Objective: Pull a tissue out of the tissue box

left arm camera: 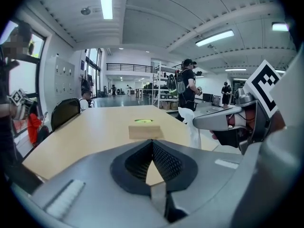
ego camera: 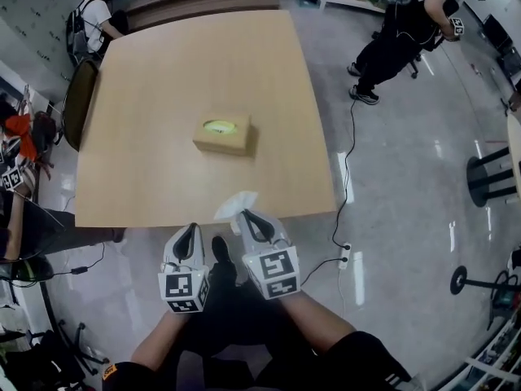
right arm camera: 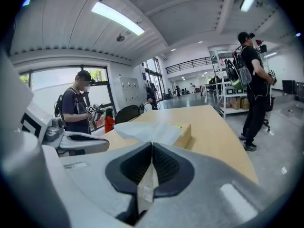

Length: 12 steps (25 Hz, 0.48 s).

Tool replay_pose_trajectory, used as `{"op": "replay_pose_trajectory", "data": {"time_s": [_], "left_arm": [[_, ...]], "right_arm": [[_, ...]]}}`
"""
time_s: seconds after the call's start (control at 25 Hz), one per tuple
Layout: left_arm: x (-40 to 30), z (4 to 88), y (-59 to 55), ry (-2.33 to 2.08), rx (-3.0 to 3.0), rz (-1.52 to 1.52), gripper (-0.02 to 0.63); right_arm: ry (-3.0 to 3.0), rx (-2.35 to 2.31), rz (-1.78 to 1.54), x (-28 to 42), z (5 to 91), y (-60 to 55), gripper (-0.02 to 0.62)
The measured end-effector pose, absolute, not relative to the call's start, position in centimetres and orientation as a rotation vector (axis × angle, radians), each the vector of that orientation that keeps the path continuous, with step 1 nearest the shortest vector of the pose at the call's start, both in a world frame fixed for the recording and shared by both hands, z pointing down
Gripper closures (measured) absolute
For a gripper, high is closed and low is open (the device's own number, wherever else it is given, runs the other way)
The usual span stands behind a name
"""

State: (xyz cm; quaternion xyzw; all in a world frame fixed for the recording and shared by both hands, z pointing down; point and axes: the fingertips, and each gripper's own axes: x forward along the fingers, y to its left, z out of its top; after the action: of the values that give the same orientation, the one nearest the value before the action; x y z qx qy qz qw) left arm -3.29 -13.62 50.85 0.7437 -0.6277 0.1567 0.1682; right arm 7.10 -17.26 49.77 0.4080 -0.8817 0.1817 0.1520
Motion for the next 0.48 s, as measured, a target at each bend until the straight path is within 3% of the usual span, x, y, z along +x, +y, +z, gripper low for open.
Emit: {"op": "replay_pose_trajectory", "data": {"time_s": [0.48], "left_arm": [[-2.9, 51.4, -9.0, -1.774, 2.104, 0.501, 0.588]], "right_arm": [[-2.540, 1.190, 0.564, 8.5, 50.7, -14.2, 0.594]]}}
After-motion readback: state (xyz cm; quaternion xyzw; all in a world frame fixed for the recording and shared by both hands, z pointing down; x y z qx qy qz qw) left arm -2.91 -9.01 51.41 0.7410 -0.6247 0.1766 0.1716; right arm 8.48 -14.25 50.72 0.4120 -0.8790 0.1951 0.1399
